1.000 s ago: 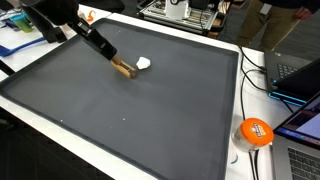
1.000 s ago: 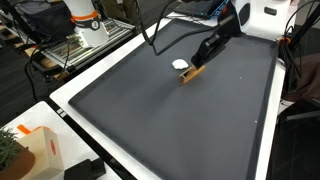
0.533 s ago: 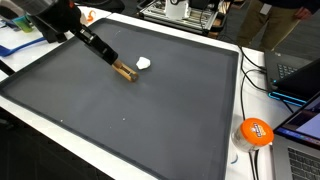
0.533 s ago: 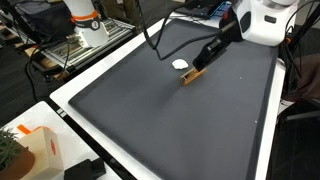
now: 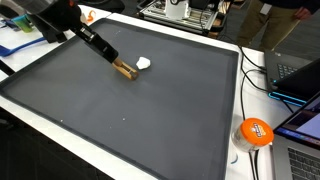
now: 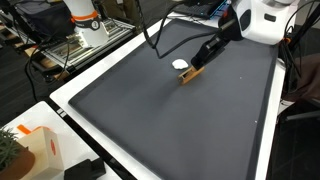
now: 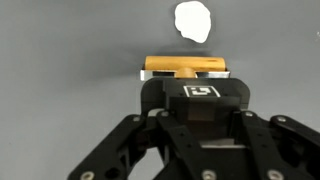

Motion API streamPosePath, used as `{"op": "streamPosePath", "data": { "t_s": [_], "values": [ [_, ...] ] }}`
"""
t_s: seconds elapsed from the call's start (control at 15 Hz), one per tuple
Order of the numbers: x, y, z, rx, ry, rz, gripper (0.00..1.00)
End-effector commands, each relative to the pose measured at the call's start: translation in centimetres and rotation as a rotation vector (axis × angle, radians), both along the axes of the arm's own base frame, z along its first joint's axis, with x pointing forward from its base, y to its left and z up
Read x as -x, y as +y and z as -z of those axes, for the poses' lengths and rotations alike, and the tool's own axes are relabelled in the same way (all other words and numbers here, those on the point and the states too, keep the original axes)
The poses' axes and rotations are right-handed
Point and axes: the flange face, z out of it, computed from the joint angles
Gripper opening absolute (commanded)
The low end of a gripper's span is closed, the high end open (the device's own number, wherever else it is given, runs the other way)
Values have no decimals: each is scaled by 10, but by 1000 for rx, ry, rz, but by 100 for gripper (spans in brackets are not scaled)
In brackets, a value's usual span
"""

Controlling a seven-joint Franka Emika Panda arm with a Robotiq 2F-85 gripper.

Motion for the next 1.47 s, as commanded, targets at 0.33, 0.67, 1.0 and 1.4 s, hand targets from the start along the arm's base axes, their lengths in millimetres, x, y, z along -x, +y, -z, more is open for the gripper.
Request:
{"op": "streamPosePath", "data": {
  "t_s": [0.33,0.67,1.0,1.4],
  "values": [
    [8,4,-5,44,78,-17,22],
    [4,2,-38,-37,-54,101,22],
    [28,-4,-89,-19,-173,176,22],
    [61,16,-121,46,-276,353,22]
  ]
}}
